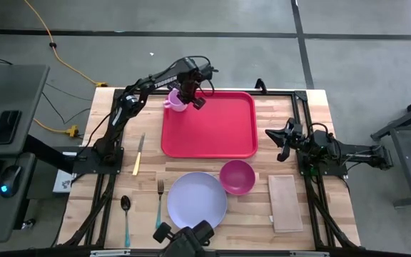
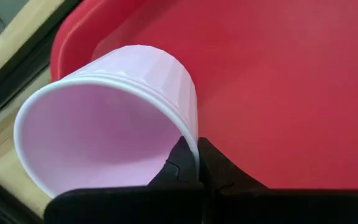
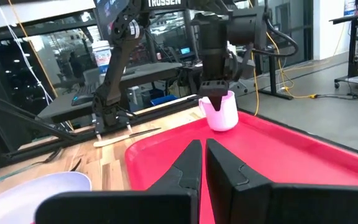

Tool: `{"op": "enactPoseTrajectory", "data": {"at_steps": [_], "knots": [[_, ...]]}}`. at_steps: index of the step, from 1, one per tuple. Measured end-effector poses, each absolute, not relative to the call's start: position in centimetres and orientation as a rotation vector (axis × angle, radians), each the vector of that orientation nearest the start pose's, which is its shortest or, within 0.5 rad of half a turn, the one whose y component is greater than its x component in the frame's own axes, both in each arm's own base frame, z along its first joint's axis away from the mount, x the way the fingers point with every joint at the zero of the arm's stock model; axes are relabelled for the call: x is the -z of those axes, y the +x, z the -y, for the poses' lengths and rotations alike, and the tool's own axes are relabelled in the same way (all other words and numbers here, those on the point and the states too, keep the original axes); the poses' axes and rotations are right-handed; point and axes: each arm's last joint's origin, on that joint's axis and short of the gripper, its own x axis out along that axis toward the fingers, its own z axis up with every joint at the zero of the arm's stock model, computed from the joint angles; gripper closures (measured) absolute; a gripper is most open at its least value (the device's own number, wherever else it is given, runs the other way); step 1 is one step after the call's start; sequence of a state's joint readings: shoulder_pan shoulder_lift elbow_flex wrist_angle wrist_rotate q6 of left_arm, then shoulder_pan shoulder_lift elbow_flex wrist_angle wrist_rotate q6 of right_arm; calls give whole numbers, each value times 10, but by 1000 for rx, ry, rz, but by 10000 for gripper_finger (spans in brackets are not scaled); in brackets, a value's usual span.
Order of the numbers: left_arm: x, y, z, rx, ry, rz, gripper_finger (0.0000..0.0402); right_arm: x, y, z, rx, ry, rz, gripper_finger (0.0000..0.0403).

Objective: Set up tray
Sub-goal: Put the pink mug on the orange serving tray

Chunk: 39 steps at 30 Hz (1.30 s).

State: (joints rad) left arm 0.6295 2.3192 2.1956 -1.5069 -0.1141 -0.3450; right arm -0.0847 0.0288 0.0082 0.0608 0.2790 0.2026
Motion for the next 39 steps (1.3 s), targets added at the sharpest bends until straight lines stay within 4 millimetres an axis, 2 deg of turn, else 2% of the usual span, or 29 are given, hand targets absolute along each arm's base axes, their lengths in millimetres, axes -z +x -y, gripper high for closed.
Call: {"op": "enactPoseTrajectory", "data": {"at_steps": [13,23,39], "knots": [[-228,356,-269,-832,-696,-1496,387,-170,97,16,361,203,73,402],[-228,357,-270,-824,-685,-1486,312,-170,97,16,361,209,74,402],[-228,357,-270,-816,-689,-1488,301,-170,97,16,361,210,74,402]]}}
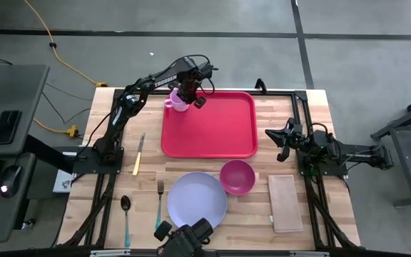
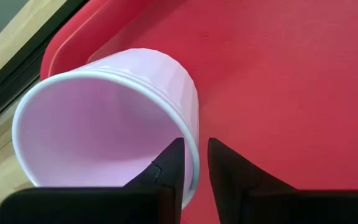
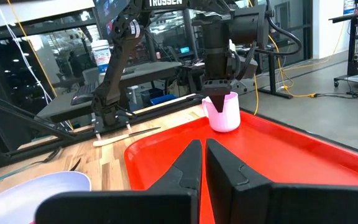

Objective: Set up tray
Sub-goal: Put the pink mug on the orange serving tray, then put the blue plate at the bottom of the pink mug on the orange serving tray

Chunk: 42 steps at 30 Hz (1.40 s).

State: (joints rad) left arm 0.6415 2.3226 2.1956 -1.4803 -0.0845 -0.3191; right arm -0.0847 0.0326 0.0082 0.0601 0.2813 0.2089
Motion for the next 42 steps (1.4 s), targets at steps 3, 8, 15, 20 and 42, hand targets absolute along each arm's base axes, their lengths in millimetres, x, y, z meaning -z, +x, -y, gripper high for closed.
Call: {"op": "enactPoseTrajectory", "data": {"at_steps": [3,8,15,20,42], "knots": [[-228,356,-269,-815,-692,-1503,300,-170,97,16,361,210,74,402],[-228,356,-269,-815,-693,-1506,300,-170,97,16,361,210,74,402],[-228,356,-269,-818,-691,-1503,300,-170,97,16,360,210,74,402],[-229,356,-269,-819,-690,-1502,300,-170,97,16,361,211,74,402],[-263,355,-269,-812,-651,-1450,300,-169,97,16,357,236,78,402]]}}
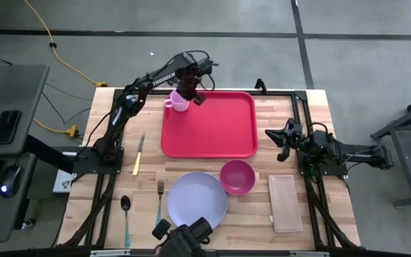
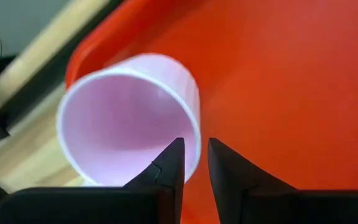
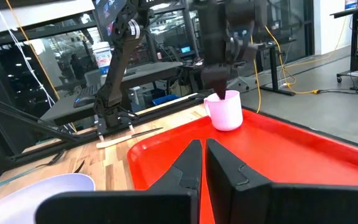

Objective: Set up tray
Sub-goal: Put the blue plate at the bottom of the pink mug on the orange serving tray

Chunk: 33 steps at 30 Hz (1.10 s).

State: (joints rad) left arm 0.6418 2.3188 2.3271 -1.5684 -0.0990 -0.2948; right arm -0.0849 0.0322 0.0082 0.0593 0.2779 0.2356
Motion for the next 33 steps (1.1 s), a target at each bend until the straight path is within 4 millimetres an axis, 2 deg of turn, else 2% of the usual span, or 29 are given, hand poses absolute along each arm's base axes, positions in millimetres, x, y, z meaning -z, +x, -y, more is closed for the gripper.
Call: {"op": "enactPoseTrajectory", "data": {"at_steps": [9,17,33], "knots": [[-305,342,-259,-799,-643,-1341,300,-169,97,16,357,236,78,402],[-348,326,-242,-711,-687,-1212,300,-169,97,16,357,236,78,402],[-442,262,-194,-716,-650,-934,300,-169,97,16,356,236,78,402]]}}
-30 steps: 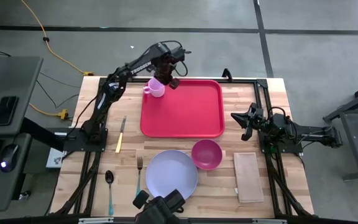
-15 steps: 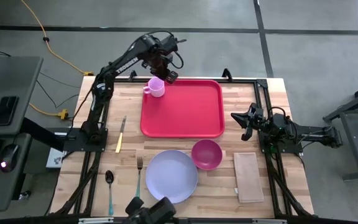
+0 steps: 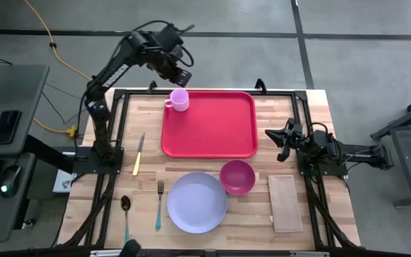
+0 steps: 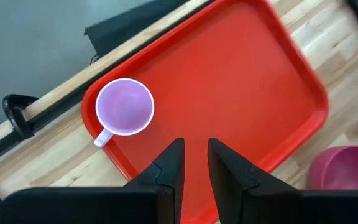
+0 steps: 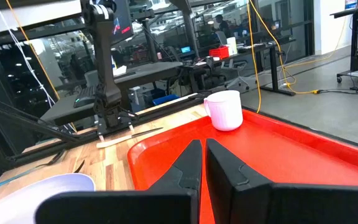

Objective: Set up tray
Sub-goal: Put the blue plate at the bottom of the pink mug on the orange serving tray

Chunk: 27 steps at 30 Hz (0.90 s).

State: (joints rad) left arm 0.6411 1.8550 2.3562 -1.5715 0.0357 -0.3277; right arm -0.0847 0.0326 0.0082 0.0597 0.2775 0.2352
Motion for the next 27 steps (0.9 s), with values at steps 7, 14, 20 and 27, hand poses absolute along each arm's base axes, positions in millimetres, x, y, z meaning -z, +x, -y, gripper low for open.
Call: {"op": "enactPoseTrajectory", "data": {"at_steps": [7,14,20,27], "knots": [[-469,242,-168,-709,-678,-831,300,-169,97,16,356,236,78,402],[-484,235,-138,-654,-685,-778,300,-169,97,16,356,236,78,402],[-491,234,-120,-611,-675,-763,300,-169,97,16,356,236,78,402],[-492,236,-112,-599,-682,-762,300,-169,97,16,356,236,78,402]]}}
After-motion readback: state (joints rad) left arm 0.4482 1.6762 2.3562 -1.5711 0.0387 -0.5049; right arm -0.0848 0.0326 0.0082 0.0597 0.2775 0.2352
